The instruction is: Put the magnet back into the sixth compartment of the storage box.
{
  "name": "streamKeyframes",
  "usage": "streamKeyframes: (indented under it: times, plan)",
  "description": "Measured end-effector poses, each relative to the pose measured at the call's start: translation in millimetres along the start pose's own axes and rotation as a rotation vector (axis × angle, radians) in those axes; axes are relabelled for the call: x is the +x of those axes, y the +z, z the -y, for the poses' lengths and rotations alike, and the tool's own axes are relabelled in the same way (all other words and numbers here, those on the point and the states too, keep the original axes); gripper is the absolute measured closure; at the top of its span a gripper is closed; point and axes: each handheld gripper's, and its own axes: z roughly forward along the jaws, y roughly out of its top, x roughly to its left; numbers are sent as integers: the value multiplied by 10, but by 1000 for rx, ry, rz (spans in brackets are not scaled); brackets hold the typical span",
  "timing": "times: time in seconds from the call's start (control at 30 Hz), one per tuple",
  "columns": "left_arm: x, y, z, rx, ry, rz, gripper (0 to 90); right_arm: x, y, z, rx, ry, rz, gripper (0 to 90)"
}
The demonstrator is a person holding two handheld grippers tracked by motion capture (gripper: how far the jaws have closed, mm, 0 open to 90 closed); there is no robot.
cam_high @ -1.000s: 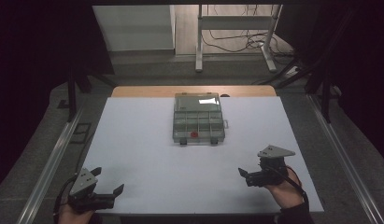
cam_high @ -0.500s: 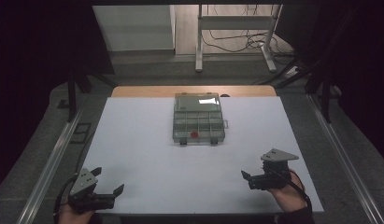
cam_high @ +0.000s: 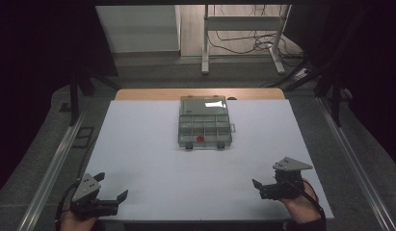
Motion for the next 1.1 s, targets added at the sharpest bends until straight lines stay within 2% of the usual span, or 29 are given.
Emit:
streamKeyframes:
  times: [0.73, 1.1]
  plan:
    - [1, 1, 0, 0, -2, 1, 14, -37, -166, 176, 8, 23, 51, 0]
    - [0, 2, -1, 0, -1, 0, 14, -42, -215, 258, 30, 32, 69, 0]
